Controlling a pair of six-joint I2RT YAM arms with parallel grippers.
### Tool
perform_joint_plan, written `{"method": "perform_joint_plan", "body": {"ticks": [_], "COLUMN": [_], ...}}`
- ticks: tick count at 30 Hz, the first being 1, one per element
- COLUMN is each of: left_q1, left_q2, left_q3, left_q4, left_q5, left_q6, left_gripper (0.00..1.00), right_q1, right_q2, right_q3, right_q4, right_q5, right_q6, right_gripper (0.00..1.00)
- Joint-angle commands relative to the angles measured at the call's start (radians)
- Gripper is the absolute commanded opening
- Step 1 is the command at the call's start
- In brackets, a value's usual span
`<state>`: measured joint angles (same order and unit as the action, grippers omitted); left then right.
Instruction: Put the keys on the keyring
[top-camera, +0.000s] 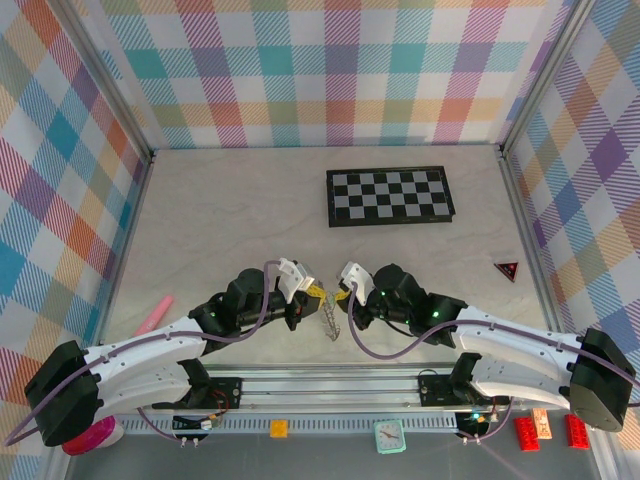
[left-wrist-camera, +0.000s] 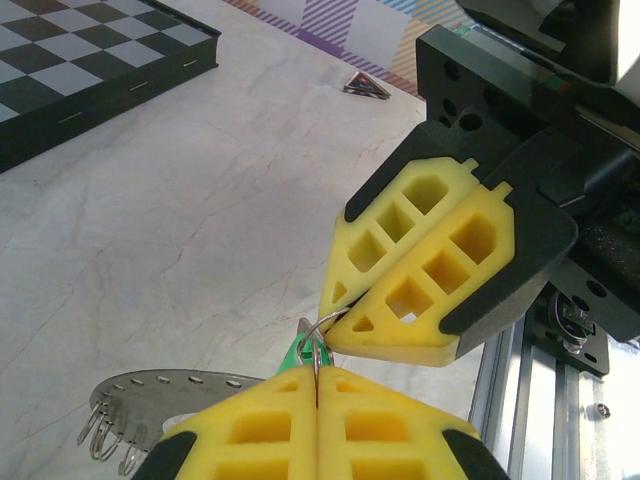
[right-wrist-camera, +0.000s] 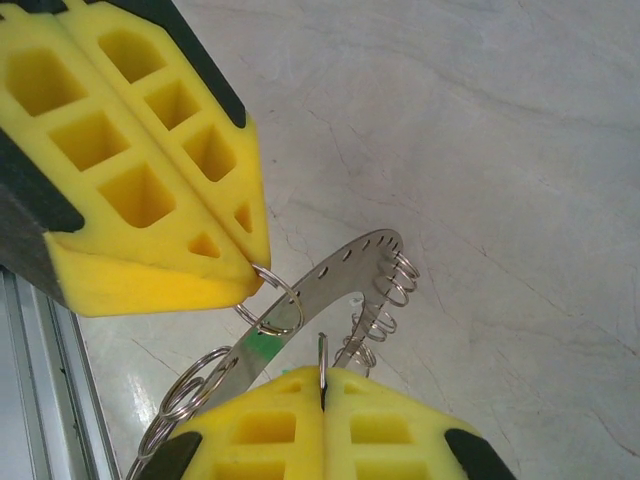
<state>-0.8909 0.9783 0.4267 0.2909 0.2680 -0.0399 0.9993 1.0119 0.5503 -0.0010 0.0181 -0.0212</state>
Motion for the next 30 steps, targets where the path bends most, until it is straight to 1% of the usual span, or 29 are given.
{"method": "perform_joint_plan", "body": {"ticks": [1, 9, 15, 30], "left_q1": [-0.017, -0.017, -0.017, -0.019], "left_q2": [-0.018, -0.027, -0.021, -0.021], "left_q3": [-0.005, -0.012, -0.007, -0.009], "left_q4": [0.053, 0.056, 0.056, 0.059], "left_q5": [-0.004, -0.005, -0.003, -0.002], "left_q6": [0.018, 0.023, 0.029, 0.028], "left_gripper": [0.0, 0.0, 0.0, 0.0], "right_q1": [0.006, 0.005, 0.006, 0.006], "right_q2": [-0.01, -0.05, -0.035, -0.028], "right_q3": [0.021, 0.003, 0.001, 0.0], "right_q4": [0.007, 0.007, 0.022, 0.023], "right_q5": [-0.02, -0.009, -0.039, -0.041], "right_q6": [0.027, 0.037, 0.038, 0.022], "right_gripper": [0.0, 0.0, 0.0, 0.0]}}
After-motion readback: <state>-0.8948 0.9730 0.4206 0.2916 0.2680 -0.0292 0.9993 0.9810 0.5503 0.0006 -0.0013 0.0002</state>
